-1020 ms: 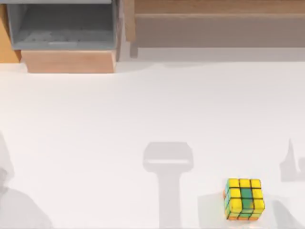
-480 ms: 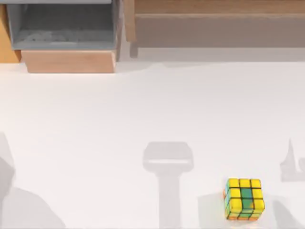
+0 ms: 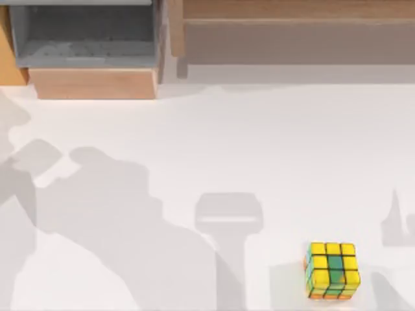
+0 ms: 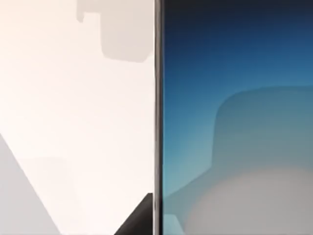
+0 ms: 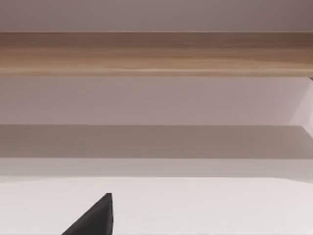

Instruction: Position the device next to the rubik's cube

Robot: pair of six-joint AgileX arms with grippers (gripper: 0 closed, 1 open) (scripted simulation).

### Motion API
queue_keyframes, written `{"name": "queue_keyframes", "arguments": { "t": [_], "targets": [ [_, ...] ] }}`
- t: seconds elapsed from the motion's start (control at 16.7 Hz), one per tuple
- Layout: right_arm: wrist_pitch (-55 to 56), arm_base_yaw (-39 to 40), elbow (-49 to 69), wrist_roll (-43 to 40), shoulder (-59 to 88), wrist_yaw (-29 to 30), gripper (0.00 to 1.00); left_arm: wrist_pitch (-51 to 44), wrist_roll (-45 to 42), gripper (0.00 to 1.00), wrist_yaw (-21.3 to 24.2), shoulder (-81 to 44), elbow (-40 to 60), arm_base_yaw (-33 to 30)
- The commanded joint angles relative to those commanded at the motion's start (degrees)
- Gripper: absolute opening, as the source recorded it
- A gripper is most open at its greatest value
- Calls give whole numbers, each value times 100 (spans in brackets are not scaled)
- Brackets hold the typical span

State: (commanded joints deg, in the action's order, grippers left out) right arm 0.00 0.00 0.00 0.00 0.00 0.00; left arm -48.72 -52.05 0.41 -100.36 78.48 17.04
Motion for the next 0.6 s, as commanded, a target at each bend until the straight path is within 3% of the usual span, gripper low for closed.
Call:
{"name": "queue_keyframes", "arguments": {
  "t": [0.6],
  "targets": [
    [0, 0, 0, 0, 0, 0, 100, -629, 4664, 0, 20, -415, 1377, -3265]
  ]
}}
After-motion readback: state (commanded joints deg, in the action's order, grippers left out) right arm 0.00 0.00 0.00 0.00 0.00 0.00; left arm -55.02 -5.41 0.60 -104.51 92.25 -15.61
